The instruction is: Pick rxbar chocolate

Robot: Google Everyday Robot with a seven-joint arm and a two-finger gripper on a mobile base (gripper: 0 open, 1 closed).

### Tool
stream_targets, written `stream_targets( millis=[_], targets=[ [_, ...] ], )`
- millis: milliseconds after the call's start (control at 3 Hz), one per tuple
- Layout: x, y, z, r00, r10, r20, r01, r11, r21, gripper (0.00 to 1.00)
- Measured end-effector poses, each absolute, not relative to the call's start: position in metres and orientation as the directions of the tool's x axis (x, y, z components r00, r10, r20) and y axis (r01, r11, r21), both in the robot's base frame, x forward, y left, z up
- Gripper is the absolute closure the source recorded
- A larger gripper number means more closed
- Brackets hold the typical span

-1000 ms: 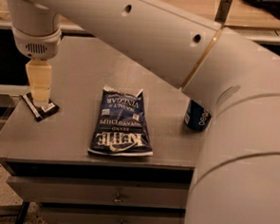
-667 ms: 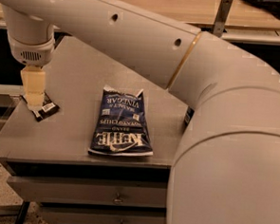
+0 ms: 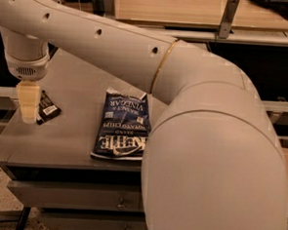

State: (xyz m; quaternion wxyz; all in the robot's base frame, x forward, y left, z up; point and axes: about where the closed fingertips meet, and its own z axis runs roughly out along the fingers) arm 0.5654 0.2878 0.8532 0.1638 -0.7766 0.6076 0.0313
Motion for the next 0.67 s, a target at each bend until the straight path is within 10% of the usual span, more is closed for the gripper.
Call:
stream_targets(
  millis=[667],
  targets=[
    [0.558, 0.294, 0.823, 0.21, -0.95, -0.232, -0.974, -0.182, -0.137, 0.19]
  ],
)
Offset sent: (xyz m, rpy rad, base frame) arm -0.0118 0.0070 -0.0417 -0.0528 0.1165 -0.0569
